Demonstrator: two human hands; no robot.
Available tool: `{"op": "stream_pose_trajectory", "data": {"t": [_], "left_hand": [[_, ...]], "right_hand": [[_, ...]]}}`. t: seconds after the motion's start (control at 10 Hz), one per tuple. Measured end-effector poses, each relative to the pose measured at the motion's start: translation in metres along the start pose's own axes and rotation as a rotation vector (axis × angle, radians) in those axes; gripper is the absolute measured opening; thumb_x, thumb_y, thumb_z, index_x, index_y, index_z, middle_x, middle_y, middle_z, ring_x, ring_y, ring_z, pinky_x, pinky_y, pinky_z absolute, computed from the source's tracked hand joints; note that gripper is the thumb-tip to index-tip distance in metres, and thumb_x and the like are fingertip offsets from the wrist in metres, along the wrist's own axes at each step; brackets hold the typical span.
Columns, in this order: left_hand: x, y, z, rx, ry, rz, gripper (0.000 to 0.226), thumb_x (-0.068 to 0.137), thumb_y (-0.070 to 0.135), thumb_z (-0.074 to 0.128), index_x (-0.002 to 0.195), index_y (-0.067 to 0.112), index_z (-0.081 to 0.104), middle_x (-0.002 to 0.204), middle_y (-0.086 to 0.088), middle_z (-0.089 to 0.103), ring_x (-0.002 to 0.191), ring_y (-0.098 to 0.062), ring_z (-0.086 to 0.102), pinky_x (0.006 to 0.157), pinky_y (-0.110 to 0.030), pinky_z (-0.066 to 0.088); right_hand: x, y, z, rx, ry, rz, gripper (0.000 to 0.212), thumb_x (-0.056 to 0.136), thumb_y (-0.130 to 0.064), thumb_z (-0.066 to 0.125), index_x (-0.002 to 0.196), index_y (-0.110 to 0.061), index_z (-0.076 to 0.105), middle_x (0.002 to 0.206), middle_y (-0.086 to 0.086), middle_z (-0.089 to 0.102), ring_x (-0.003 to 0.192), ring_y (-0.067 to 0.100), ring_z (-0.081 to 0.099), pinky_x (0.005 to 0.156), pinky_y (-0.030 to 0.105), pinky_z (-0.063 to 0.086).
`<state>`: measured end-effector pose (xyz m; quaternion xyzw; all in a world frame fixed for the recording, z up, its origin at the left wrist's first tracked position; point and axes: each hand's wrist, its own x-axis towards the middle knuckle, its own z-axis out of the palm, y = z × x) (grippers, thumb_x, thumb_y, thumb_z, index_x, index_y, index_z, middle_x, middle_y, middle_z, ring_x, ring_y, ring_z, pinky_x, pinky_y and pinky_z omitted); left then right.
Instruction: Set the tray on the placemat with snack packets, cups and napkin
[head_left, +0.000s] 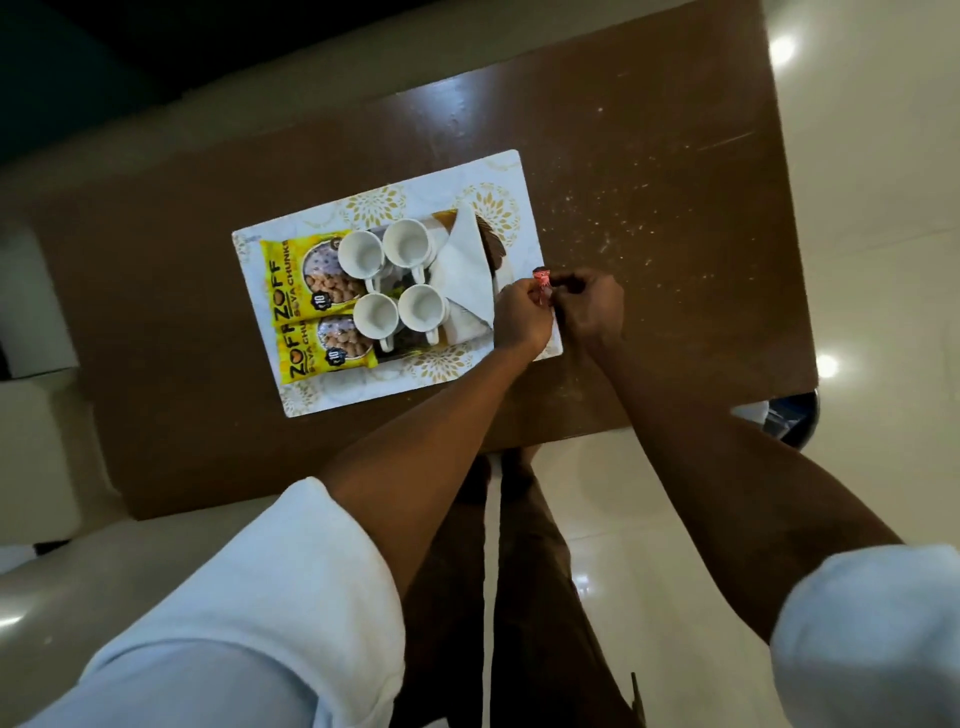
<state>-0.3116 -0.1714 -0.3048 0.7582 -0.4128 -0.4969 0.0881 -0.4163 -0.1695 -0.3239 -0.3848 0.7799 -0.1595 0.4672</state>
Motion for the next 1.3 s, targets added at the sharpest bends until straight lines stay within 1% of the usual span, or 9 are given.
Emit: {"op": "stream_pose_trajectory", "data": {"t": [0.2, 0.4, 0.6, 0.8, 0.9, 1.0, 1.1, 1.2, 1.3], "left_hand": [[0.005, -0.002, -0.013, 0.095, 0.007, 0.082, 0.032, 0.100, 0.010, 0.058, 0.131, 0.008, 0.067, 0.128, -0.015, 0.068, 0.121, -0.032, 0.064, 0.105, -0.045, 0.053], [0.007, 0.002, -0.008, 0.095, 0.026, 0.093, 0.032, 0.102, 0.009, 0.057, 0.133, 0.008, 0.064, 0.127, -0.014, 0.068, 0.119, -0.031, 0.065, 0.103, -0.045, 0.056], [0.010, 0.001, -0.008, 0.111, 0.018, 0.104, 0.033, 0.100, 0.008, 0.059, 0.132, 0.008, 0.064, 0.127, -0.013, 0.066, 0.119, -0.031, 0.064, 0.102, -0.045, 0.056], [0.007, 0.000, -0.009, 0.103, 0.011, 0.115, 0.034, 0.102, 0.008, 0.056, 0.136, 0.010, 0.063, 0.127, -0.012, 0.065, 0.120, -0.029, 0.064, 0.103, -0.042, 0.056], [0.005, -0.002, -0.010, 0.064, 0.009, 0.136, 0.035, 0.102, 0.008, 0.054, 0.136, 0.011, 0.062, 0.128, -0.012, 0.064, 0.120, -0.030, 0.063, 0.103, -0.042, 0.056], [-0.008, -0.010, -0.013, 0.000, 0.026, 0.141, 0.038, 0.102, 0.008, 0.055, 0.141, 0.010, 0.060, 0.136, -0.014, 0.063, 0.127, -0.031, 0.061, 0.107, -0.040, 0.052], [-0.018, -0.020, -0.016, -0.055, 0.008, 0.122, 0.044, 0.102, 0.005, 0.054, 0.146, 0.007, 0.055, 0.146, -0.014, 0.060, 0.135, -0.031, 0.058, 0.113, -0.040, 0.049], [-0.045, -0.028, -0.029, -0.100, -0.008, 0.065, 0.049, 0.102, 0.004, 0.055, 0.150, 0.009, 0.051, 0.153, -0.011, 0.055, 0.141, -0.028, 0.053, 0.118, -0.040, 0.046], [-0.067, -0.033, -0.045, -0.159, 0.035, 0.016, 0.049, 0.101, 0.007, 0.058, 0.150, 0.010, 0.051, 0.150, -0.009, 0.058, 0.138, -0.027, 0.056, 0.116, -0.038, 0.048]], "right_hand": [[0.007, -0.018, 0.019, -0.050, 0.016, -0.056, 0.030, 0.090, -0.012, 0.069, 0.117, -0.020, 0.081, 0.106, 0.004, 0.081, 0.095, 0.019, 0.076, 0.085, 0.034, 0.062], [0.013, -0.022, 0.021, -0.064, 0.040, -0.065, 0.031, 0.089, -0.012, 0.071, 0.117, -0.020, 0.081, 0.103, 0.004, 0.082, 0.093, 0.017, 0.076, 0.082, 0.030, 0.060], [0.013, -0.024, 0.024, -0.056, 0.071, -0.045, 0.031, 0.091, -0.011, 0.070, 0.119, -0.019, 0.080, 0.105, 0.005, 0.082, 0.095, 0.018, 0.076, 0.086, 0.035, 0.062], [0.009, -0.024, 0.024, -0.036, 0.085, -0.064, 0.030, 0.091, -0.013, 0.070, 0.120, -0.016, 0.080, 0.108, 0.006, 0.081, 0.096, 0.019, 0.076, 0.086, 0.035, 0.062], [0.008, -0.023, 0.023, -0.011, 0.099, -0.063, 0.031, 0.090, -0.016, 0.073, 0.120, -0.015, 0.079, 0.108, 0.006, 0.081, 0.096, 0.019, 0.075, 0.080, 0.029, 0.058], [-0.006, -0.016, 0.024, 0.012, 0.142, -0.069, 0.031, 0.091, -0.025, 0.076, 0.119, -0.014, 0.079, 0.108, 0.005, 0.080, 0.094, 0.017, 0.074, 0.070, 0.019, 0.047], [-0.019, -0.010, 0.020, 0.002, 0.135, -0.044, 0.034, 0.094, -0.034, 0.074, 0.120, -0.013, 0.077, 0.110, 0.006, 0.080, 0.094, 0.017, 0.073, 0.072, 0.020, 0.046], [-0.052, -0.008, 0.012, 0.003, 0.094, -0.077, 0.037, 0.098, -0.040, 0.068, 0.121, -0.012, 0.076, 0.110, 0.006, 0.079, 0.082, 0.009, 0.067, 0.062, 0.009, 0.042], [-0.079, -0.015, 0.005, 0.011, 0.038, -0.086, 0.038, 0.099, -0.039, 0.067, 0.124, -0.011, 0.075, 0.115, 0.006, 0.078, 0.089, 0.012, 0.068, 0.066, 0.011, 0.043]]}}
